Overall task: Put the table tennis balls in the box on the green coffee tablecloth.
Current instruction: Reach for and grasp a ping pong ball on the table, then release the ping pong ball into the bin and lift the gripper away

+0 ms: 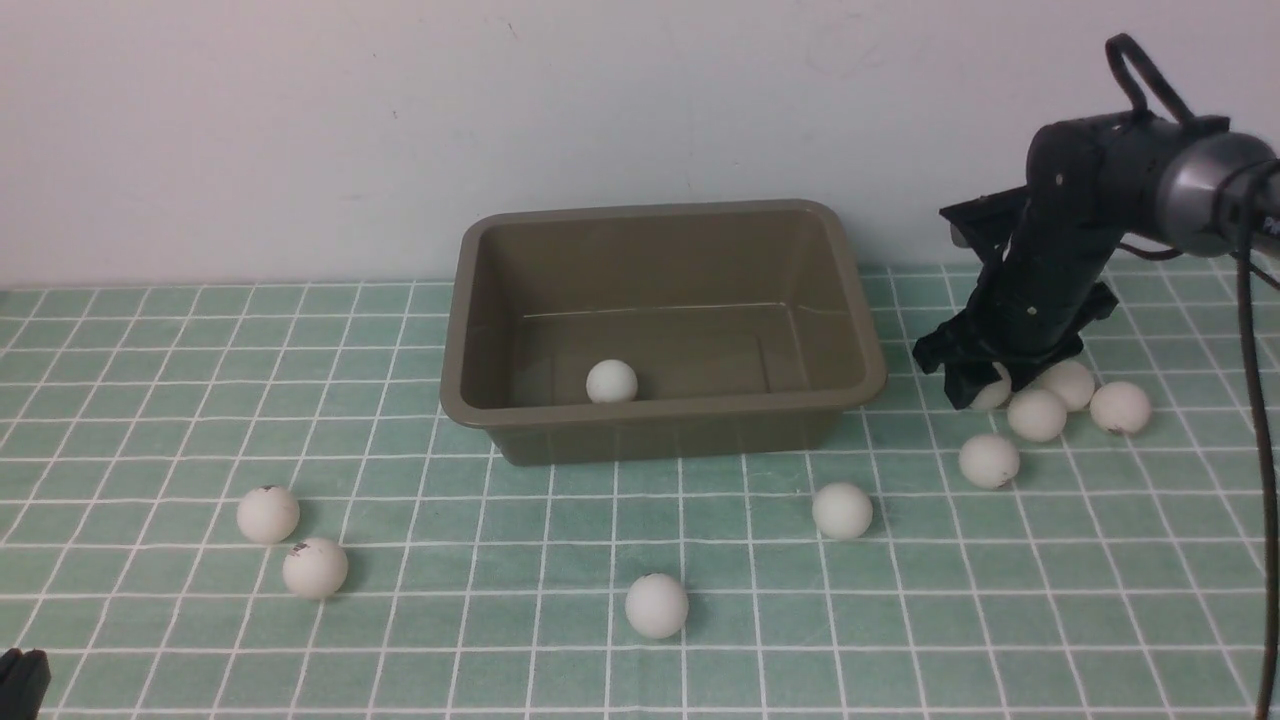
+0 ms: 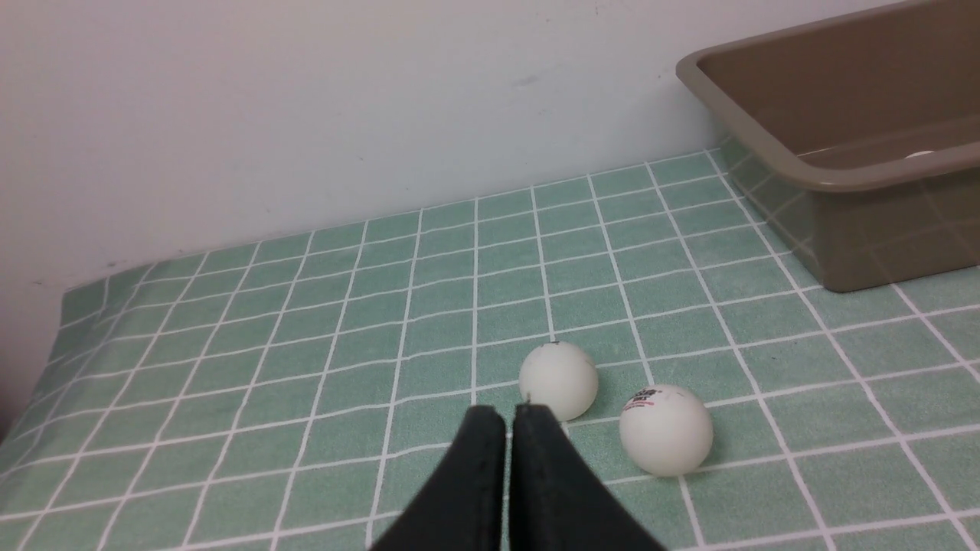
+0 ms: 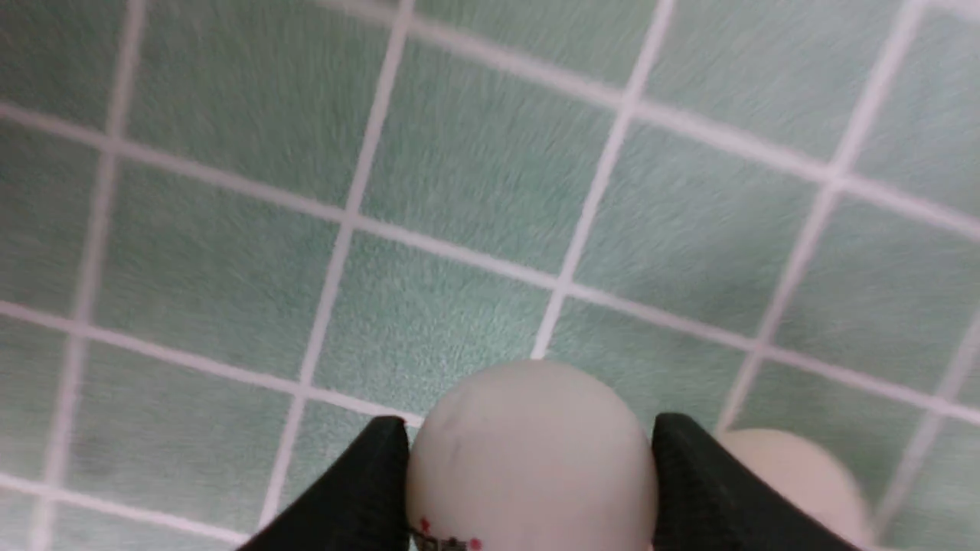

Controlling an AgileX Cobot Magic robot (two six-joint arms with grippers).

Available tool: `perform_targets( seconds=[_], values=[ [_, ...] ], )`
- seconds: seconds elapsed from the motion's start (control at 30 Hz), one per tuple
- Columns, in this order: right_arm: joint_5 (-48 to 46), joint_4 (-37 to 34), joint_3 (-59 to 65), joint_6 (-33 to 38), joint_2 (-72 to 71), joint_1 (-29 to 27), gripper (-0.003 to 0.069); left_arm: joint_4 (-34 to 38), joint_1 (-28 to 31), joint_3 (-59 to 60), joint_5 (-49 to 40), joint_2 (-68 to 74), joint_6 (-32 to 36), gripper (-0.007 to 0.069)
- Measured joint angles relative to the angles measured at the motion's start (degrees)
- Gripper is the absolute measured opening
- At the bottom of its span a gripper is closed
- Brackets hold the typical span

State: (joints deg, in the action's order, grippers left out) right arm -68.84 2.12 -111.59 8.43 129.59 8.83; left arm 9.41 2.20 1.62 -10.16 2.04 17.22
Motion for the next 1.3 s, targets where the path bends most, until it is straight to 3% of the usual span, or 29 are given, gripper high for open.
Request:
perform_targets(
  seconds=[0.1,0.2,0.37,0.53,0.67,0.8,0.93,1.07,1.23,1.3],
  values=[
    [-1.7,-3.3,-7.6,-0.3,0.0,0.0,0.0364,0.0,0.0,0.0,0.0,0.0,0.0,-0.0004],
    [-1.7,-11.4,-13.8,0.7,-0.1,0.6,0.0364,0.0,0.0,0.0,0.0,0.0,0.0,-0.0004],
    [-2.1,-20.9,-17.1,6.4,-0.1,6.3,0.0364,0.0,0.0,0.0,0.0,0.0,0.0,-0.0004],
    [-1.0,-20.1,-17.1,7.5,2.3,13.9,0.0364,0.0,0.0,0.0,0.0,0.0,0.0,-0.0004],
    [0.5,-18.2,-17.1,7.6,4.9,16.0,0.0364,0.0,0.0,0.0,0.0,0.0,0.0,-0.0004],
    [0.8,-17.9,-17.1,7.6,6.1,16.0,0.0382,0.0,0.0,0.0,0.0,0.0,0.0,-0.0004],
    [1.3,-17.4,-17.1,7.6,6.6,16.0,0.0474,0.0,0.0,0.0,0.0,0.0,0.0,-0.0004],
    [-0.3,-16.9,-17.1,7.7,6.2,15.9,0.0503,0.0,0.0,0.0,0.0,0.0,0.0,-0.0004],
    [-2.7,-10.8,-17.0,7.1,0.2,14.2,0.0507,0.0,0.0,0.0,0.0,0.0,0.0,-0.0004],
    [-3.0,-7.0,-17.0,4.3,-5.5,11.1,0.0507,0.0,0.0,0.0,0.0,0.0,0.0,-0.0004]
  ],
)
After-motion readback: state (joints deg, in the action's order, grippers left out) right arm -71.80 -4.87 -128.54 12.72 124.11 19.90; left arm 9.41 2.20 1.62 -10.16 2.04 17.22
